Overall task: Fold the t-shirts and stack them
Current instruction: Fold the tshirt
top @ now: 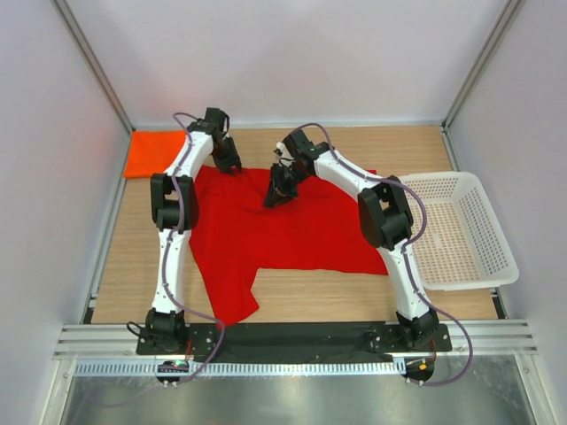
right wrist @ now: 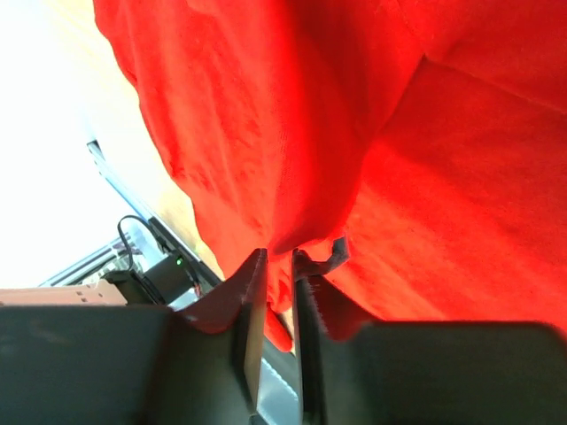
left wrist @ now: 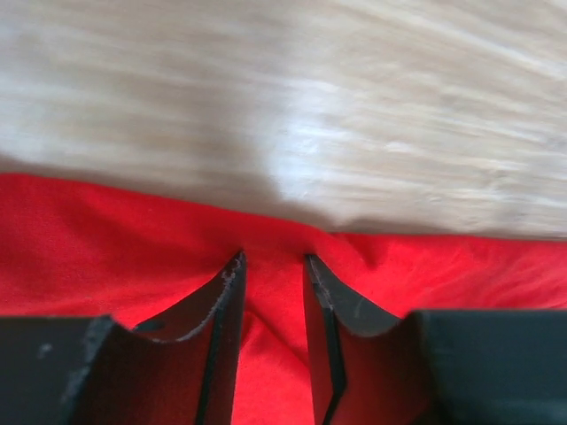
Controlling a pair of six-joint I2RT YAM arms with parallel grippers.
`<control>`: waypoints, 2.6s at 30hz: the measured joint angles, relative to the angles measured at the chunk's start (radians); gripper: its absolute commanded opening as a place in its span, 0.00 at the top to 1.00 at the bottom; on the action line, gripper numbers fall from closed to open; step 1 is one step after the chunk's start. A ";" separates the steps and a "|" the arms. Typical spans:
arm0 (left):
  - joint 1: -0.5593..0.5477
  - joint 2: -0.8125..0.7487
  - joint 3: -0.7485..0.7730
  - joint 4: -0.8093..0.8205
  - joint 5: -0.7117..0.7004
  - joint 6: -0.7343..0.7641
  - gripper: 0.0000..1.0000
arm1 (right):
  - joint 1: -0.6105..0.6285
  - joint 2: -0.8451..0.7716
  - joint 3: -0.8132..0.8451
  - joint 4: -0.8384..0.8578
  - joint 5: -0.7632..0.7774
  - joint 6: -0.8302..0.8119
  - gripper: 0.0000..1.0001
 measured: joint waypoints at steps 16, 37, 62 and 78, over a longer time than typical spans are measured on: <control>-0.002 -0.472 -0.357 0.041 -0.106 0.015 0.61 | -0.052 0.000 0.013 -0.064 0.066 -0.029 0.62; 0.000 -0.451 -0.733 0.296 0.031 0.153 0.59 | -0.050 -0.001 -0.089 -0.004 0.048 0.001 0.59; 0.000 -0.438 -0.740 0.317 0.092 0.156 0.81 | -0.045 -0.001 -0.105 0.125 -0.008 0.113 0.59; 0.000 -0.443 -0.740 0.289 0.092 0.153 0.85 | -0.045 0.000 -0.109 0.077 0.064 0.126 0.58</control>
